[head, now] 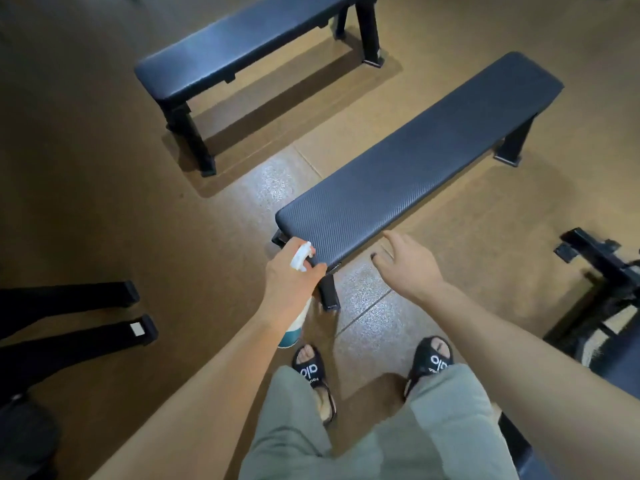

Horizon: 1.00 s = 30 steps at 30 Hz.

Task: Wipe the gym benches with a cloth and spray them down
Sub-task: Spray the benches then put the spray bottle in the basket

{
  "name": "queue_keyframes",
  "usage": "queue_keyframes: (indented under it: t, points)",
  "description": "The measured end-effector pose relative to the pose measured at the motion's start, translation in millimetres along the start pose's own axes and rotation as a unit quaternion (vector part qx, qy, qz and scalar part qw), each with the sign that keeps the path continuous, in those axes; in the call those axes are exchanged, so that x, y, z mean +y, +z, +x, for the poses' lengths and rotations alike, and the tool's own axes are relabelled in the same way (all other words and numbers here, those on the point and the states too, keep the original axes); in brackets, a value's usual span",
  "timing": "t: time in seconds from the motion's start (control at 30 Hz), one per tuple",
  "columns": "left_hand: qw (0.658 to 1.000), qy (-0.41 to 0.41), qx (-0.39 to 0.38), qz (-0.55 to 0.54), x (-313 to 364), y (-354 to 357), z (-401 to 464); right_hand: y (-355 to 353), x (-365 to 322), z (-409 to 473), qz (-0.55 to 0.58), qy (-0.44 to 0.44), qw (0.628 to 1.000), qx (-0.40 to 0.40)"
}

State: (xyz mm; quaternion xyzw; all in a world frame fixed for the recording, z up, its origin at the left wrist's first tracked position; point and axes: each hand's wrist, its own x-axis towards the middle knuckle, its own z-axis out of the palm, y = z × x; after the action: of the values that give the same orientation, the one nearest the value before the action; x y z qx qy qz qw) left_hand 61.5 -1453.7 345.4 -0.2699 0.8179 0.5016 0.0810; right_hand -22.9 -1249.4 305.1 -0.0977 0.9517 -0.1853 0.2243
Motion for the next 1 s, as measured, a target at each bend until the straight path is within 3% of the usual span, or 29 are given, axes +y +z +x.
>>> queue_keyframes:
  t: [0.17, 0.3, 0.53, 0.73, 1.0]
  points:
    - [0.999, -0.02, 0.03, 0.039, -38, 50, 85, 37, 48, 92, -0.01, -0.005, 1.0, 0.002]
    - [0.996, 0.025, 0.055, 0.06, -77, 101, 137, 82, 98, 165, -0.023, -0.027, 0.999, 0.023]
    - [0.985, -0.001, 0.126, 0.119, -123, 192, 213, 161, 186, 265, -0.055, -0.069, 0.983, 0.163]
    - [0.979, -0.007, 0.2, 0.046, -140, 246, 240, 201, 241, 311, -0.075, -0.199, 0.945, 0.248]
    - [0.955, -0.06, 0.289, 0.003, -158, 299, 237, 230, 272, 337, -0.029, -0.275, 0.903, 0.33]
